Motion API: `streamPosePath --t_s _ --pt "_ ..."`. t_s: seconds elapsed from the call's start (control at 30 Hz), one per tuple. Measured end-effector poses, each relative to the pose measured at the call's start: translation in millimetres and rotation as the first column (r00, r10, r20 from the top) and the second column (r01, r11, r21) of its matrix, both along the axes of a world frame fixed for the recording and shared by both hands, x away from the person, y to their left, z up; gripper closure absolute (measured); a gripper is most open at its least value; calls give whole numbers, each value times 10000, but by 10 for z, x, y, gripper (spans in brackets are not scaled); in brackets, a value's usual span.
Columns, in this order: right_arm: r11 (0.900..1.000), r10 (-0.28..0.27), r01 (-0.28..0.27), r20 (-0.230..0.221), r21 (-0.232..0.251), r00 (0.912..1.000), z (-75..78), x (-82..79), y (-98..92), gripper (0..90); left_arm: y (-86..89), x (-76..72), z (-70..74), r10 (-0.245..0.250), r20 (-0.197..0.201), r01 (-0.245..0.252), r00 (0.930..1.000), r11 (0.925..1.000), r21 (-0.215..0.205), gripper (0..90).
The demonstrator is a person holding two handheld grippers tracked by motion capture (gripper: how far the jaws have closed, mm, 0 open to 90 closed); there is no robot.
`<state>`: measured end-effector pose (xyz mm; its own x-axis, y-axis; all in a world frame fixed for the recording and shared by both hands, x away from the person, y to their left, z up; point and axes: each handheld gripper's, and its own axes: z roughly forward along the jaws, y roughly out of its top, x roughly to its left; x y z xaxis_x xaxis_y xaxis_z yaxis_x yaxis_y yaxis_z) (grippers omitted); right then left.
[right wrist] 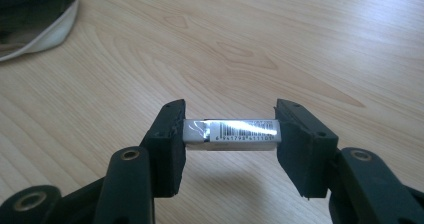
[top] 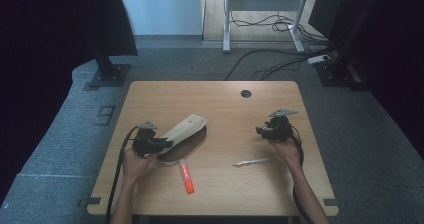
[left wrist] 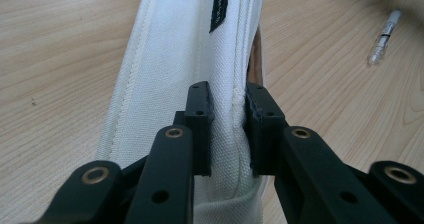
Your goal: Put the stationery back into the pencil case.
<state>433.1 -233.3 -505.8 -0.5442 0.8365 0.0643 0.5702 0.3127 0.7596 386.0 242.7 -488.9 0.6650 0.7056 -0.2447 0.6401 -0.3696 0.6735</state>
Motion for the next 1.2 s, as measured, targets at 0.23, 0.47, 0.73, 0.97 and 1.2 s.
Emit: streamPosePath --t_s 0.23,0.47,0.73,0.97,1.2 --pt "9994 336 -336 -13 43 9994 14 -10 142 469 11 -5 12 10 51 -10 10000 10000 -54 753" --pt "9978 662 -662 -7 77 9978 32 -12 280 469 22 -7 17 14 77 -13 10000 9999 -124 753" --pt "9939 1097 -1098 52 140 9939 73 6 492 469 31 -9 24 -32 85 33 10000 9999 -152 753" --pt "9896 1427 -1428 90 152 9897 87 20 682 470 33 -9 23 -44 95 45 9999 9998 -173 753" --pt "9850 1723 -1724 75 114 9850 81 27 863 470 34 -11 27 -62 87 63 9999 9999 -137 753"
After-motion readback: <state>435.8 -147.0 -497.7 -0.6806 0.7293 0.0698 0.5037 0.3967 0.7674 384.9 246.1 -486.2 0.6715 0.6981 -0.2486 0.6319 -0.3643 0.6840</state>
